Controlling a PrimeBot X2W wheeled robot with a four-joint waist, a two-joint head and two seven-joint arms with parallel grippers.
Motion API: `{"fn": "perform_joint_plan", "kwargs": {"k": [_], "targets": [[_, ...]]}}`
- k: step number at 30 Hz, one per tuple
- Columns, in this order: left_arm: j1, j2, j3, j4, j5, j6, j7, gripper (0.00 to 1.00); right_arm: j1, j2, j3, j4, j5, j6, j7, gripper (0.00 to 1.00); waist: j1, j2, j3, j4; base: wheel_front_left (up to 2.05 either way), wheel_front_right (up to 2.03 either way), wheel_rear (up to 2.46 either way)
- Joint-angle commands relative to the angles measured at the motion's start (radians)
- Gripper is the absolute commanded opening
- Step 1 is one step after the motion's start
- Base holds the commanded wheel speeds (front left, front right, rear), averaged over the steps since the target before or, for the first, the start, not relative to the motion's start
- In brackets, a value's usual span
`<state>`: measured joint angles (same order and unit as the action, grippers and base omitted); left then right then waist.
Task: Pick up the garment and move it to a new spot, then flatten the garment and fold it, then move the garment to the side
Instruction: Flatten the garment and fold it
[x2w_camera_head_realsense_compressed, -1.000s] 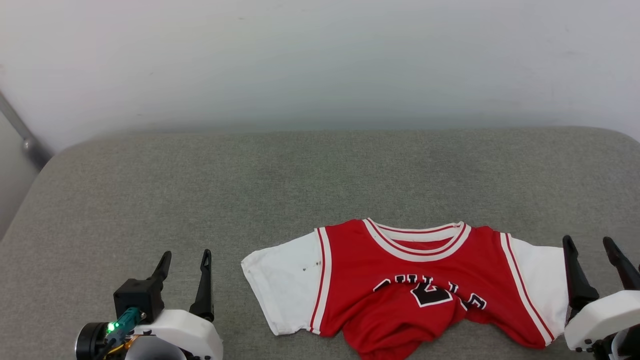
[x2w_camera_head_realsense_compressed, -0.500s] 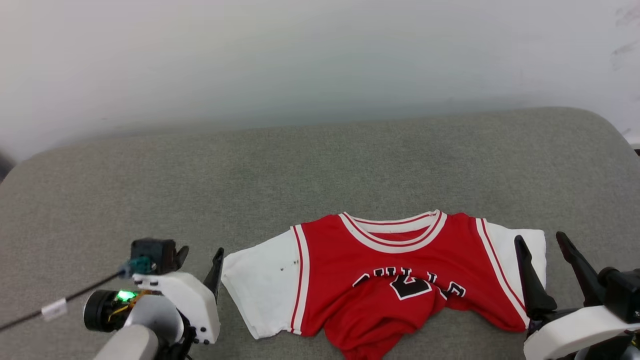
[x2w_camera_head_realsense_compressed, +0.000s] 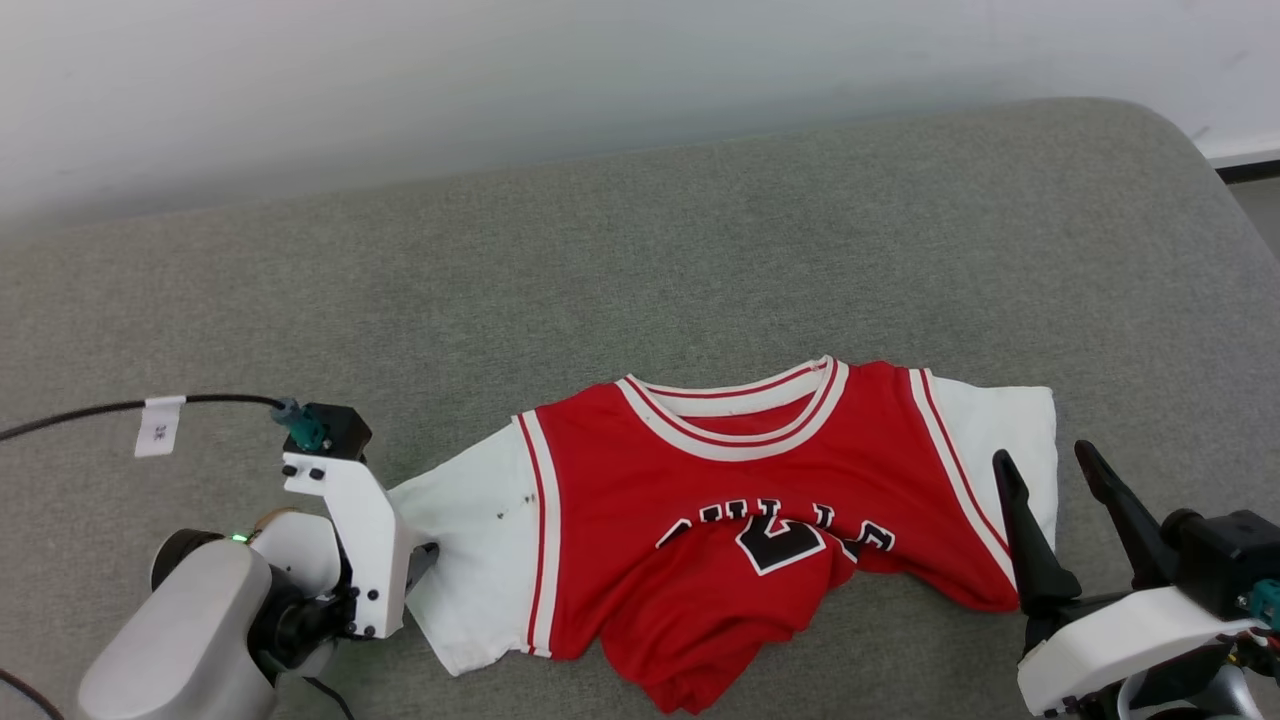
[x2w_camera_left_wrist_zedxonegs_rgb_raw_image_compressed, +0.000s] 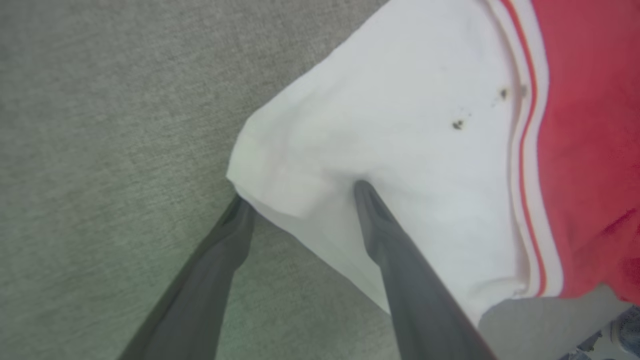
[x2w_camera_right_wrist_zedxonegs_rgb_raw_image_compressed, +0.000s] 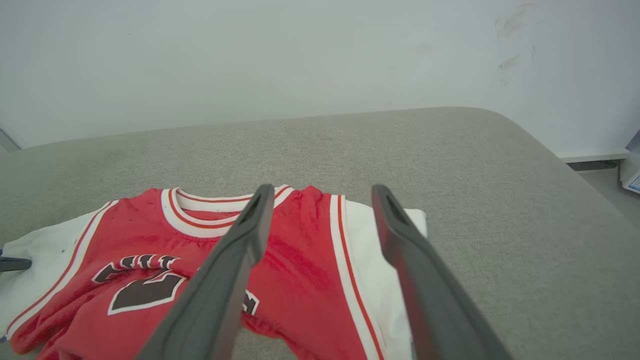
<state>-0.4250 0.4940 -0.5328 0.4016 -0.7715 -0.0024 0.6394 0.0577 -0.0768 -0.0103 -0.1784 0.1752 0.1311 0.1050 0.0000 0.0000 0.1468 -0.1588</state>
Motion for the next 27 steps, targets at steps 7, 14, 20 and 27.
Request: {"fn": "perform_joint_plan", "kwargs": {"k": [7,14,20,27], "targets": [[0.035,-0.054,-0.076,0.068,-0.030,-0.002,0.147,0.00,-0.029,0.005,-0.015,0.015,0.004,-0.001,-0.002,1.00,0.0000,0.0000,0.023,-0.024,0.00,0.00,0.00],[0.046,-0.079,-0.034,0.079,0.027,0.041,-0.089,0.00,-0.007,-0.017,-0.073,0.038,0.043,-0.001,0.056,1.00,0.0000,0.0000,-0.006,0.019,0.00,0.00,0.00],[0.040,-0.090,0.004,0.031,0.077,0.085,-0.283,0.00,-0.040,-0.069,-0.207,0.169,0.161,-0.001,0.216,1.00,0.0000,0.0000,-0.024,0.080,0.00,0.00,0.00],[0.008,-0.099,-0.004,-0.125,0.129,0.111,-0.373,0.00,-0.242,-0.217,-0.302,0.443,0.269,-0.001,0.537,1.00,0.0000,0.0000,0.038,0.162,0.00,0.00,0.00]]}}
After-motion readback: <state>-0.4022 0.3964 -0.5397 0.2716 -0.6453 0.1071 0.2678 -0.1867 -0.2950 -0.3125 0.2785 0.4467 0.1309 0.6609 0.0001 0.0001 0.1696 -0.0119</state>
